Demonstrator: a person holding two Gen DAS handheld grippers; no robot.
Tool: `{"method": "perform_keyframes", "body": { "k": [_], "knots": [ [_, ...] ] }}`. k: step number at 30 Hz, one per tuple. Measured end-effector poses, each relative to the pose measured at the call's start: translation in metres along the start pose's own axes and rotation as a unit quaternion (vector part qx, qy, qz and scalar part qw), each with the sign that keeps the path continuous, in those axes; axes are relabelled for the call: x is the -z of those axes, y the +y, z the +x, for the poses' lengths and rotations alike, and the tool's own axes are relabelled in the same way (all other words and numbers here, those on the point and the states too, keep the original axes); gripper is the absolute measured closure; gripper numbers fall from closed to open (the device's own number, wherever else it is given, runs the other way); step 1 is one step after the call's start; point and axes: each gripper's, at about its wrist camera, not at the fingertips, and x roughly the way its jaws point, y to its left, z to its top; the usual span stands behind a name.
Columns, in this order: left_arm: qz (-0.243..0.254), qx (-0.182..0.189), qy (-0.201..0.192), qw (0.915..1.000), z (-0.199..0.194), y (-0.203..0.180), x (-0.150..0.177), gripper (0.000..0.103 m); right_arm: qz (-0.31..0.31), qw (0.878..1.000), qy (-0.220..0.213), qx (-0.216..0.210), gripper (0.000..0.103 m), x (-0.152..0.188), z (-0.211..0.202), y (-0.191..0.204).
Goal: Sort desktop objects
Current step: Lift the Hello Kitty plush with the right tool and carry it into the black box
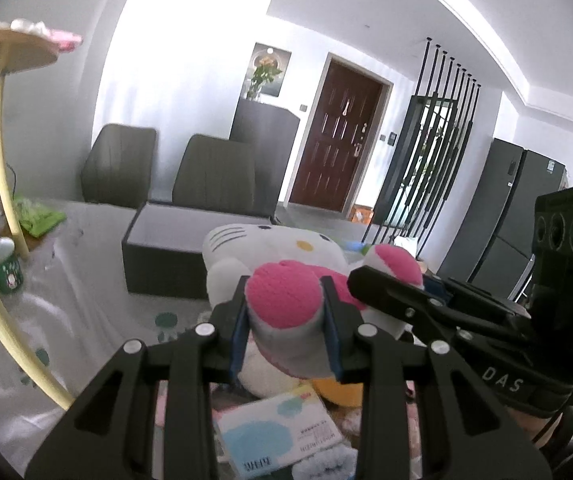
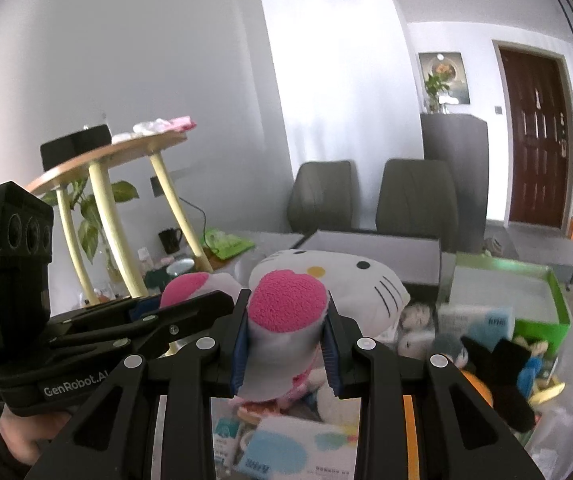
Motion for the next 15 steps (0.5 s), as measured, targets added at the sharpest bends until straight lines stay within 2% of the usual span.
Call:
{"method": "perform_keyframes", "body": {
  "k": [15],
  "knots": [
    [0.017,-0.005,-0.028,0.9994,0.010,0.012,-0.043,0.071,-0.017,0.999,-0.027,-0.008,0.070,-0.034,0.011,0.000]
  ]
}}
